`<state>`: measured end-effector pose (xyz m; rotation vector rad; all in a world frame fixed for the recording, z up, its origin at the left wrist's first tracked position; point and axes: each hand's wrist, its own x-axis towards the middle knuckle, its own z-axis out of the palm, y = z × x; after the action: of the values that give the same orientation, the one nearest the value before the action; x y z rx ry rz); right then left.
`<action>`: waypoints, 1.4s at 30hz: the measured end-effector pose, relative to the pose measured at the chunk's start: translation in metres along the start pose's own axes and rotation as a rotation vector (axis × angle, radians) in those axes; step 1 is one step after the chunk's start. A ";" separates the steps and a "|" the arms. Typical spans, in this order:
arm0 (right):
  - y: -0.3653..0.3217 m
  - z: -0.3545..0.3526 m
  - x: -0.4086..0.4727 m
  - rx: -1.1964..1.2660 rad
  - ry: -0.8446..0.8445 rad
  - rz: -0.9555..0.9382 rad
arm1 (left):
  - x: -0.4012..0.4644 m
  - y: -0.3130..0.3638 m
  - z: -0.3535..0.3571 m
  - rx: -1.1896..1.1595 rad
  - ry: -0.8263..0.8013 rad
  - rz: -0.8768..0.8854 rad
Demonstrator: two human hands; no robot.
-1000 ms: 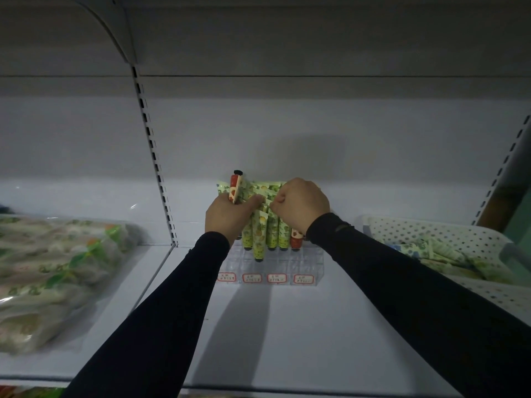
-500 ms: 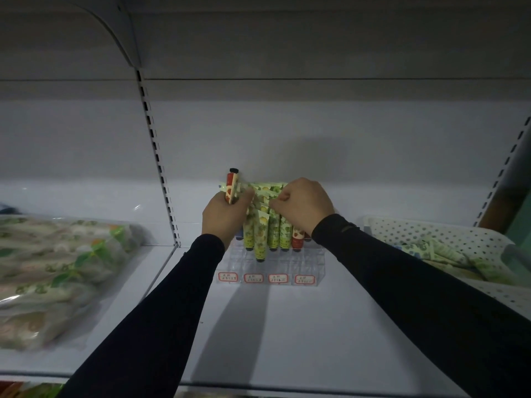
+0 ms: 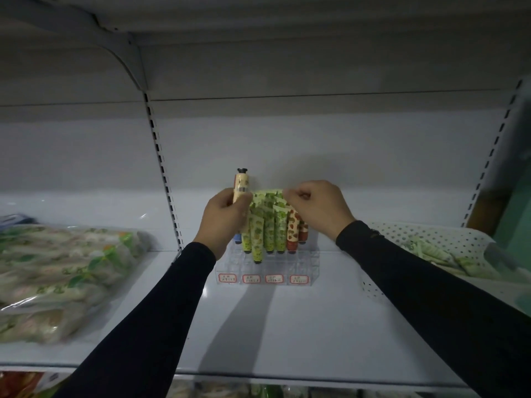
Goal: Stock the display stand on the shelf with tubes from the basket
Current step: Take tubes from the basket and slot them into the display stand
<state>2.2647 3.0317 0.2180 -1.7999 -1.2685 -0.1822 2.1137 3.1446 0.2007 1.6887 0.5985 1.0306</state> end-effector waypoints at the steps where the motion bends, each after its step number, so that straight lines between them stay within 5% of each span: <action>1: -0.001 -0.002 -0.003 0.036 -0.008 0.014 | -0.003 0.002 0.001 -0.011 -0.039 -0.015; 6: -0.008 -0.018 -0.011 0.227 -0.055 0.066 | -0.020 0.009 0.012 -0.063 -0.244 -0.092; 15: -0.011 -0.038 -0.020 0.414 -0.230 0.156 | -0.046 0.017 0.039 0.154 -0.325 0.113; 21: 0.003 -0.053 -0.023 0.739 -0.211 0.272 | -0.039 0.012 0.029 -0.275 -0.271 -0.207; 24: 0.004 -0.055 -0.031 0.727 -0.261 0.283 | -0.033 0.015 0.028 -0.466 -0.167 -0.266; 31: 0.008 -0.054 -0.041 0.585 -0.466 0.294 | -0.030 0.025 0.042 -0.279 -0.092 -0.135; 42: 0.015 -0.051 -0.035 0.363 -0.259 0.137 | -0.034 0.015 0.060 -0.072 -0.267 -0.011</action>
<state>2.2787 2.9695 0.2198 -1.6182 -1.2549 0.3482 2.1460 3.0819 0.1965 1.7209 0.3917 0.7916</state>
